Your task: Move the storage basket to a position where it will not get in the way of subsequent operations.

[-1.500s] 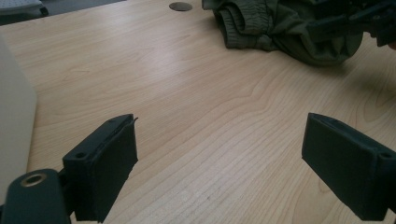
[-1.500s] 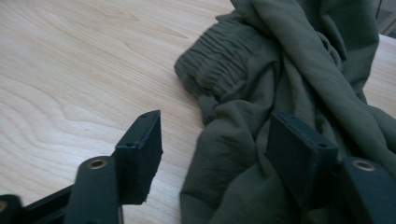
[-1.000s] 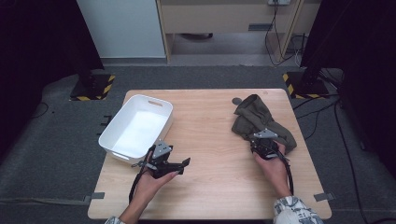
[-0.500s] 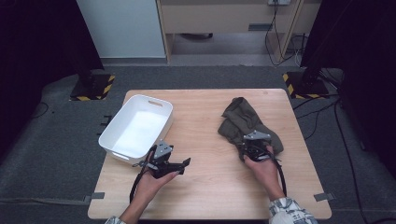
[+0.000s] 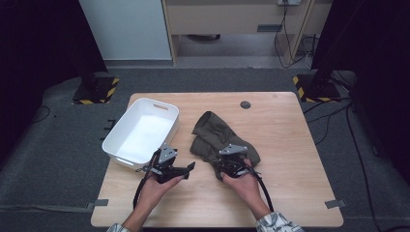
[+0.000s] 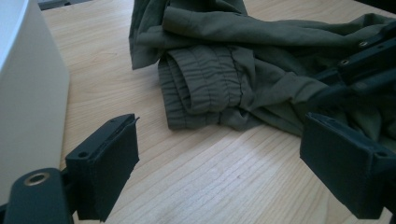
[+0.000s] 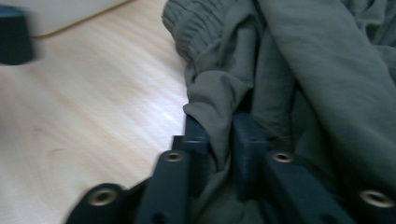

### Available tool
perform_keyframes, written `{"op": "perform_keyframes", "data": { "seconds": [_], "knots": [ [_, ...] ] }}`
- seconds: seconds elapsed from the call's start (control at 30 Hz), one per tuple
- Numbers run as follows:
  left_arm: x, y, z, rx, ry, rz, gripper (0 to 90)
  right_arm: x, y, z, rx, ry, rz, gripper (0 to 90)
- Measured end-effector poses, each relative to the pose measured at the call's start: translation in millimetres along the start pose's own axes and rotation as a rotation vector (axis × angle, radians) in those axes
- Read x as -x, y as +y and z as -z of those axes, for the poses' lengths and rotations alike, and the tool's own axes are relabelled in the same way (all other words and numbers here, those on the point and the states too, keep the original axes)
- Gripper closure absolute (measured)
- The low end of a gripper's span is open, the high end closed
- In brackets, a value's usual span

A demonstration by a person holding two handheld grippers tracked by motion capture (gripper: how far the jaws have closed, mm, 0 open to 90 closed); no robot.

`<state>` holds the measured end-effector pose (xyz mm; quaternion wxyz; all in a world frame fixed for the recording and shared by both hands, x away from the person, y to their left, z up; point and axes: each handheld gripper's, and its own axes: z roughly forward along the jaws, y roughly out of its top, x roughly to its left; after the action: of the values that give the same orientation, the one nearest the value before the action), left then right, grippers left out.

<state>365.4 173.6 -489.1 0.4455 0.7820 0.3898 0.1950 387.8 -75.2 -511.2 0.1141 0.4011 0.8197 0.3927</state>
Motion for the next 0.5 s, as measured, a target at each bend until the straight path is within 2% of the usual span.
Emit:
{"op": "perform_keyframes", "data": {
  "seconds": [0.13, 0.17, 0.23, 0.37, 0.5],
  "knots": [
    [-0.7, -0.5, -0.2, -0.003, 0.009, -0.006, 11.2, -10.8, 5.0, 3.9, -0.030, 0.013, 0.058, 50.8],
    [-0.6, -0.5, -0.3, -0.005, 0.011, -0.009, 11.3, -11.9, 6.7, 6.4, -0.036, 0.013, 0.070, 47.3],
    [-0.3, -1.0, -0.9, -0.009, 0.014, -0.013, 11.3, -12.3, 10.9, 13.5, -0.037, 0.003, 0.089, 43.8],
    [1.0, -1.0, -1.4, -0.011, 0.017, -0.019, 11.3, -6.6, 24.1, 29.2, -0.011, -0.011, 0.089, 41.8],
    [1.7, -1.9, -3.2, -0.021, 0.019, -0.025, 11.3, 0.1, 39.0, 33.1, 0.005, -0.036, 0.096, 40.2]
  ]
}}
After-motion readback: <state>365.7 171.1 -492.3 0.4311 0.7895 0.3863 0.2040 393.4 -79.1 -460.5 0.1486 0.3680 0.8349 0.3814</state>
